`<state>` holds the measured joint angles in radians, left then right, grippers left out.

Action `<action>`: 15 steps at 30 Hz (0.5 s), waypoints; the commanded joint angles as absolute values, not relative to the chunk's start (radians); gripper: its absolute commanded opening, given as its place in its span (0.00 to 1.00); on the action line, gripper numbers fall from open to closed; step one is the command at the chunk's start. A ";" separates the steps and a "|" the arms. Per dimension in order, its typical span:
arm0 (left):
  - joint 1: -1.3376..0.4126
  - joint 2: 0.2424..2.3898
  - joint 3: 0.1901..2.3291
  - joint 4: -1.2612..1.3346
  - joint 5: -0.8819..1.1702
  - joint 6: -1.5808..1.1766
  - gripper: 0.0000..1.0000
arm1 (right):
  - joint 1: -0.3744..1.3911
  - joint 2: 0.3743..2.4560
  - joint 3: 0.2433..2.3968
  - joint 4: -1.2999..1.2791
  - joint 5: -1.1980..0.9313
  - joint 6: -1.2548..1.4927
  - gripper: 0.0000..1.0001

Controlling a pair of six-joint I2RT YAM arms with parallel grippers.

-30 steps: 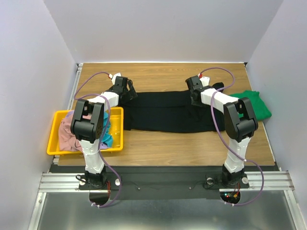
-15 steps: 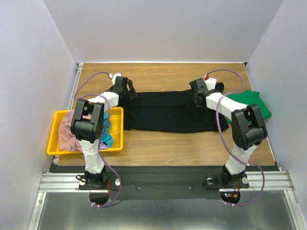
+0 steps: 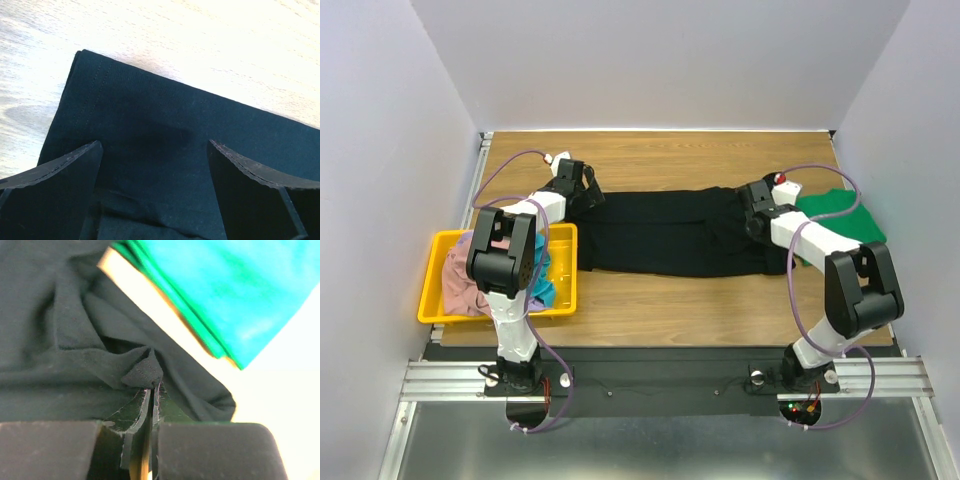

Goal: Fold and stack the t-shirts
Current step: Fold the tshirt

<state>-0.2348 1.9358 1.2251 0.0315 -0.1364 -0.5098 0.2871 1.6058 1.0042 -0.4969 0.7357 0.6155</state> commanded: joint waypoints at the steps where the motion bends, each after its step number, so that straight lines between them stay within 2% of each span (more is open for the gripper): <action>1: -0.213 1.928 1.198 -0.009 -0.158 -0.500 0.98 | 0.272 1.530 0.951 -0.538 0.804 0.683 0.04; 7: -0.212 1.928 1.200 -0.009 -0.152 -0.502 0.98 | 0.272 1.453 0.931 -0.545 0.738 0.695 0.03; 15: -0.212 1.924 1.195 -0.005 -0.137 -0.500 0.99 | 0.273 1.422 1.003 -0.546 0.537 0.649 0.02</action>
